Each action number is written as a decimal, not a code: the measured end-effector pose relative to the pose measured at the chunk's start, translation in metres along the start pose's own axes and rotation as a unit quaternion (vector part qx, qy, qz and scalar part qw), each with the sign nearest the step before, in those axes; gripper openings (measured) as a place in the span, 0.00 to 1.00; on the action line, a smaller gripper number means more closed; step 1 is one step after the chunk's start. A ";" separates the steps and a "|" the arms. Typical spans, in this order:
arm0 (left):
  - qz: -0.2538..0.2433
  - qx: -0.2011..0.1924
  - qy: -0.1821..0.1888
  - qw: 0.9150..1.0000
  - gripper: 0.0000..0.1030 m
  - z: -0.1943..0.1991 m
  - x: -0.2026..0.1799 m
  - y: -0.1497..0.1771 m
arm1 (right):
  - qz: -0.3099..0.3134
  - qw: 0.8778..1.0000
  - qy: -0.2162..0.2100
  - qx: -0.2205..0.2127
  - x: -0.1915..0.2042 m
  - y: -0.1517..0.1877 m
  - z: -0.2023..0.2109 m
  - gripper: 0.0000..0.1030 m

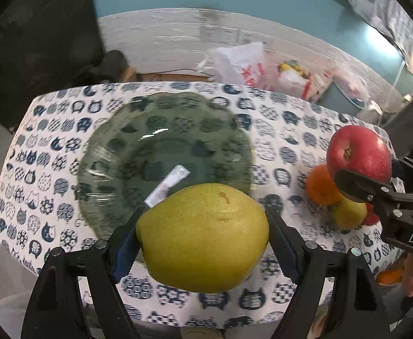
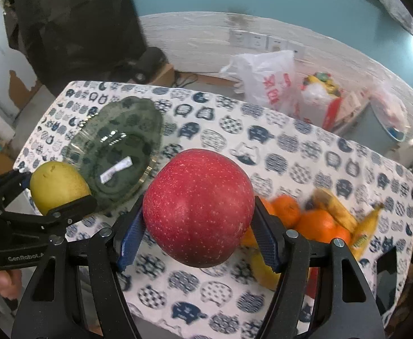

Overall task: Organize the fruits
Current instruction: 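Carry the apple with the right gripper while the left gripper lowers the pear into the glass bowl, then lower the red apple into the glass bowl and open the right gripper, then move both grippers back from the bowl to the fruit pile, then grasp another red apple with the right gripper while the left gripper grasps a large orange, then carry the apple with the right gripper while the left gripper lowers the orange into the bowl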

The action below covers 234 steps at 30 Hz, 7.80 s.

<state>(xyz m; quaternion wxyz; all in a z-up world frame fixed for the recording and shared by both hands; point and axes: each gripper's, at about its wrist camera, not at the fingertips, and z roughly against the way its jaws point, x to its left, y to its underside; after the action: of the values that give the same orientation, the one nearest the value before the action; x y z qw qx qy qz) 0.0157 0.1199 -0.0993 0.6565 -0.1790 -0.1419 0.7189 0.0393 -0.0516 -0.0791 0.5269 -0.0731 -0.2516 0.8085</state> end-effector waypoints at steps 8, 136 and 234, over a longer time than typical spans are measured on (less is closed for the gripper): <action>0.024 0.008 -0.025 0.999 0.81 -0.016 0.041 0.003 | 0.019 0.999 -0.037 0.018 0.043 -0.026 -0.029 0.68; -0.130 0.122 0.048 0.983 0.82 -0.075 -0.161 -0.004 | -0.037 0.990 0.047 0.126 -0.173 0.098 -0.022 0.71; -0.037 0.037 0.063 0.997 0.68 -0.021 -0.069 -0.019 | 0.021 0.999 -0.042 -0.014 -0.059 0.018 0.011 0.57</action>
<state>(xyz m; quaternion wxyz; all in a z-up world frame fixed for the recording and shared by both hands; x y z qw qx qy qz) 0.0472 0.0524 -0.1052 0.6967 -0.1941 -0.0807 0.6859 0.0460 -0.1129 -0.0873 0.4979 -0.0518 -0.2834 0.8179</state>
